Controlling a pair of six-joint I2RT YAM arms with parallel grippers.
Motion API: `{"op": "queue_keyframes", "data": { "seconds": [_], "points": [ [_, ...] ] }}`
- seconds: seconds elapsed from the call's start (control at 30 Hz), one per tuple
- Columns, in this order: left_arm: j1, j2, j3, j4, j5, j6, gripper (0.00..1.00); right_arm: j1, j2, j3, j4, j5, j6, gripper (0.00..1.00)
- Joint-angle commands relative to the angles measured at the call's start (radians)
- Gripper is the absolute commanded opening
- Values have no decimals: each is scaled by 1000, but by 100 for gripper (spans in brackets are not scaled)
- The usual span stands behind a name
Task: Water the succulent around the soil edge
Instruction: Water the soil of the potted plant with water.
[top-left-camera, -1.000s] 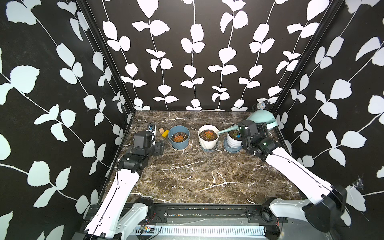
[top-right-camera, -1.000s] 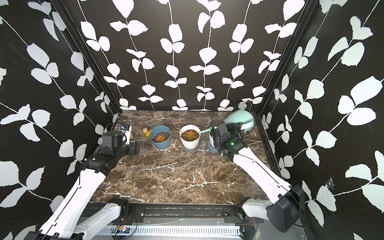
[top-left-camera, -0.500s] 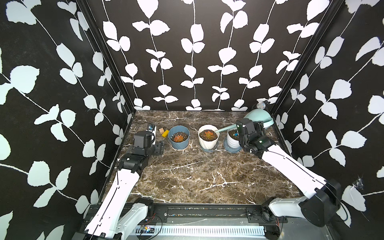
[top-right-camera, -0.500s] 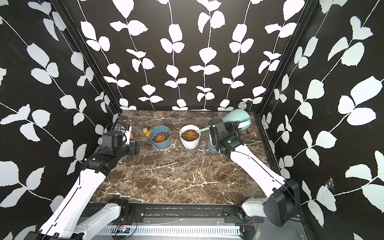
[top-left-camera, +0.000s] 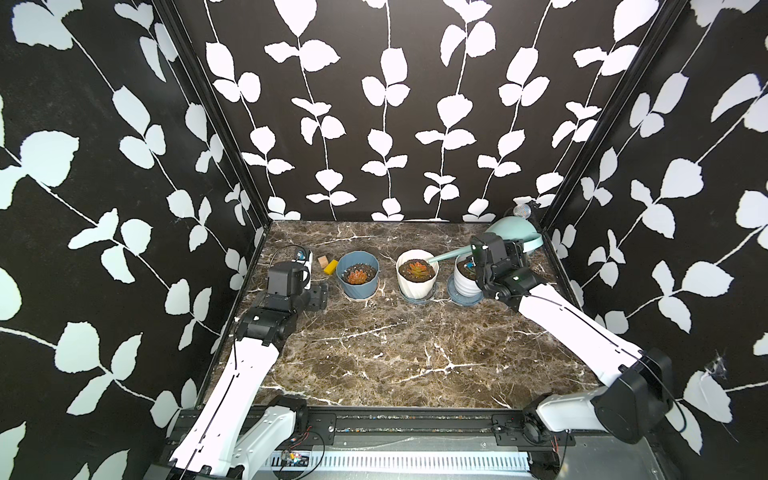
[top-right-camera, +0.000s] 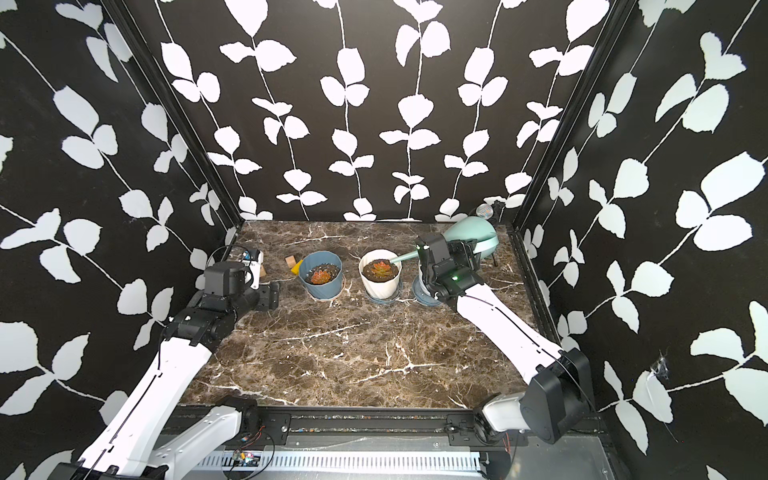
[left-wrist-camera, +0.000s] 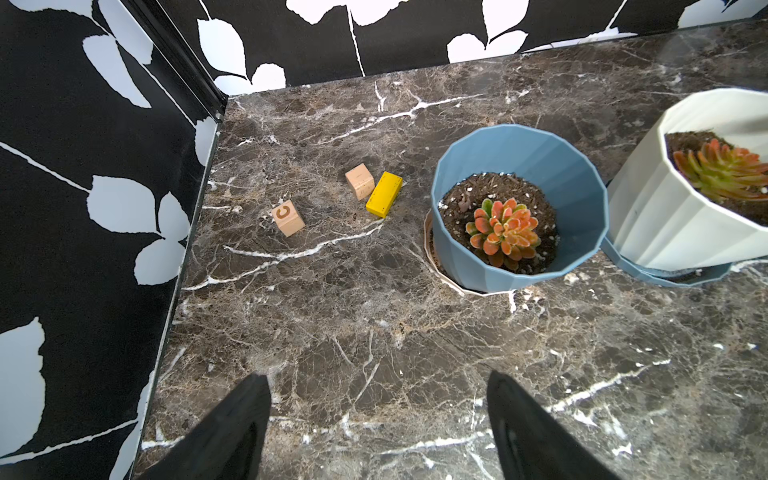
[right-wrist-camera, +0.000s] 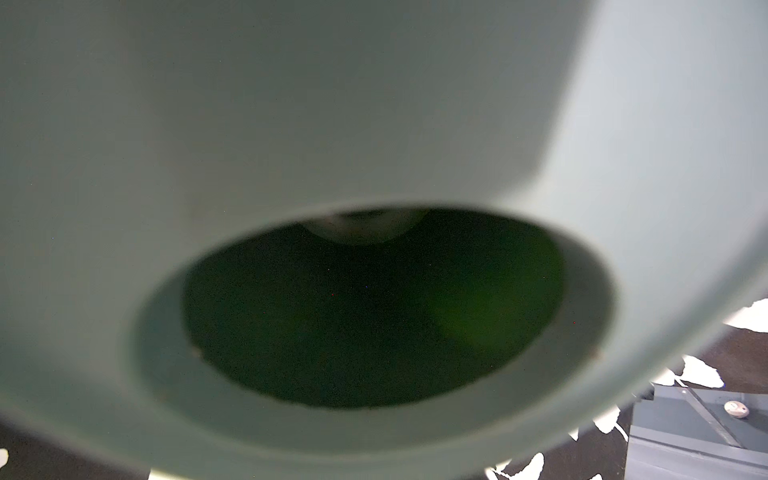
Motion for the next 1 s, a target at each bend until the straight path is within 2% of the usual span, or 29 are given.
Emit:
{"op": "queue_keyframes", "data": {
  "seconds": [0.0,0.27,0.53,0.63,0.8,0.9,0.97],
  "points": [
    [-2,-21,-5,-19,-7,11,83,-14,7,78,96,39,-16,0],
    [-2,-23,-6,-19,-10,11,83,-10,28,187,85,35,96,0],
    [0,-17,-6,-19,-21,11,83,120,-103,383,-226,38,494,0],
    [0,-16,-6,-19,-28,12,83,205,-142,432,-408,58,730,0],
    [0,-13,-9,-16,-44,11,83,384,-181,489,-697,74,1248,0],
    [0,-9,-10,-12,-52,12,83,444,-201,530,-876,-56,1609,0],
    [0,-12,-14,-1,-40,13,83,447,-239,491,-904,-186,1789,0]
  ]
}}
